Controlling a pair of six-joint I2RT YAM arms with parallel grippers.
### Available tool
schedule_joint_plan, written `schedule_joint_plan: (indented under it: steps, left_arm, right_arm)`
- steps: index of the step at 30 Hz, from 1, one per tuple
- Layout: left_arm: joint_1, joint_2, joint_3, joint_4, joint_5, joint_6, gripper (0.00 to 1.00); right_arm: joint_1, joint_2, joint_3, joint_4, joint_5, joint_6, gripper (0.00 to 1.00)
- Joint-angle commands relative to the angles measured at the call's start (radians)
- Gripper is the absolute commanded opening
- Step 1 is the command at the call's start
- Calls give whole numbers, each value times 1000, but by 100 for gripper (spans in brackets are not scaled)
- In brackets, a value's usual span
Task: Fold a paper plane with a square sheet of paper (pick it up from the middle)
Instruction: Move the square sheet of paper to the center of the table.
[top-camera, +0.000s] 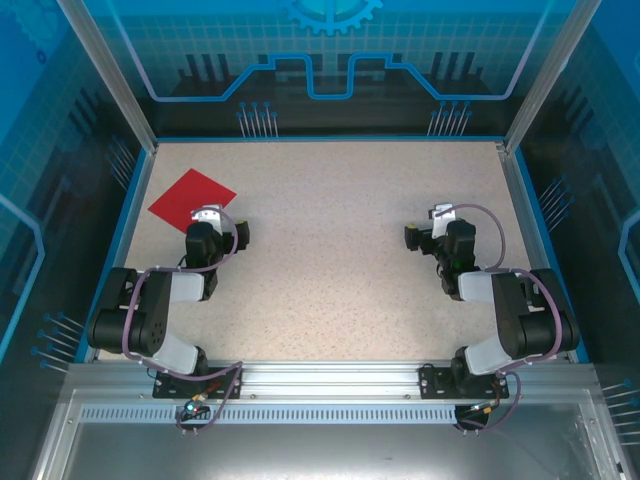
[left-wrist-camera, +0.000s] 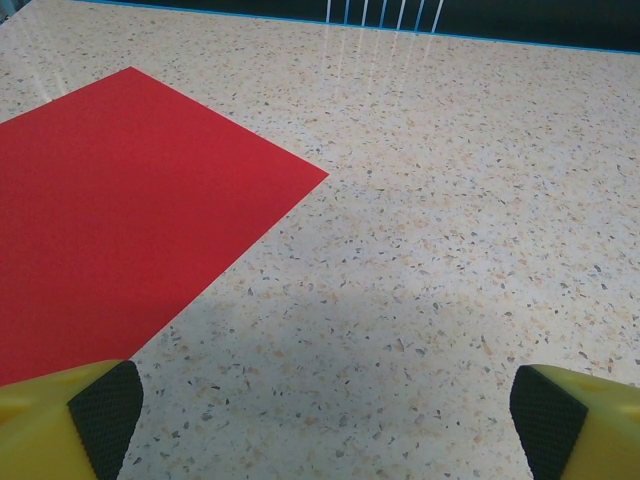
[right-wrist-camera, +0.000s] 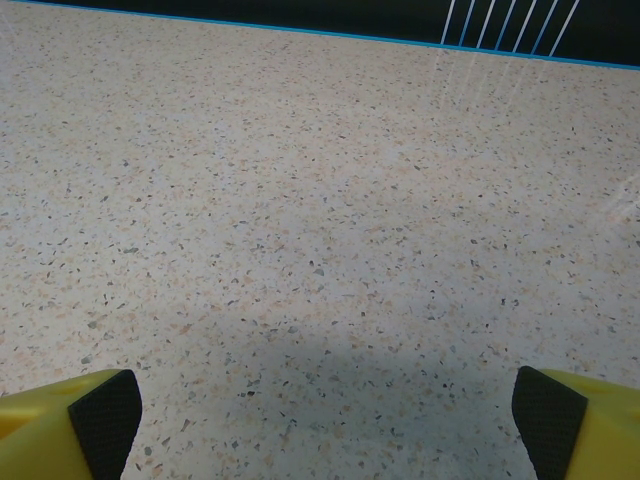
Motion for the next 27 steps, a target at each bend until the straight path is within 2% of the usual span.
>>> schedule_joint_plan:
  steps: [1, 9, 11, 13, 14, 15, 17, 18, 20, 21, 24, 26, 27]
  left_arm:
    - [-2, -1, 4, 32, 20, 26, 99]
    - [-2, -2, 1, 37, 29, 31, 99]
    - [-5, -38, 15, -14, 87, 58, 98]
    - [-8, -125, 66, -178, 74, 43, 98]
    - [-7, -163, 91, -275, 54, 16, 98]
    - [-2, -202, 114, -352, 43, -16, 98]
    - [6, -271, 117, -393, 52, -75, 99]
    - [11, -304, 131, -447, 12, -149, 98]
    - [20, -335, 215, -681, -156, -368, 98]
    - [39, -327, 273, -802, -198, -459, 99]
    - [130, -234, 400, -920, 37, -469, 99]
    - [162, -141, 476, -959, 120, -494, 99]
    - [169, -90, 521, -973, 140, -499, 99]
  right_arm:
    - [-7, 2, 23, 1, -6, -10, 99]
    - [-9, 1, 24, -1, -10, -10, 100]
    - [10, -10, 21, -2, 7, -24, 99]
    - [17, -57, 11, -24, -10, -44, 99]
    - [24, -99, 21, -88, 9, -40, 99]
    - [29, -162, 66, -244, 38, -6, 99]
    - [26, -265, 187, -571, 36, 78, 100]
    - [27, -310, 230, -677, 22, 127, 99]
    - [28, -368, 296, -816, 18, 267, 100]
    - [24, -391, 337, -905, -16, 330, 99]
    - [26, -416, 413, -1011, -144, 427, 99]
    - [26, -412, 409, -991, -231, 483, 100]
    - [26, -403, 400, -962, -323, 473, 99]
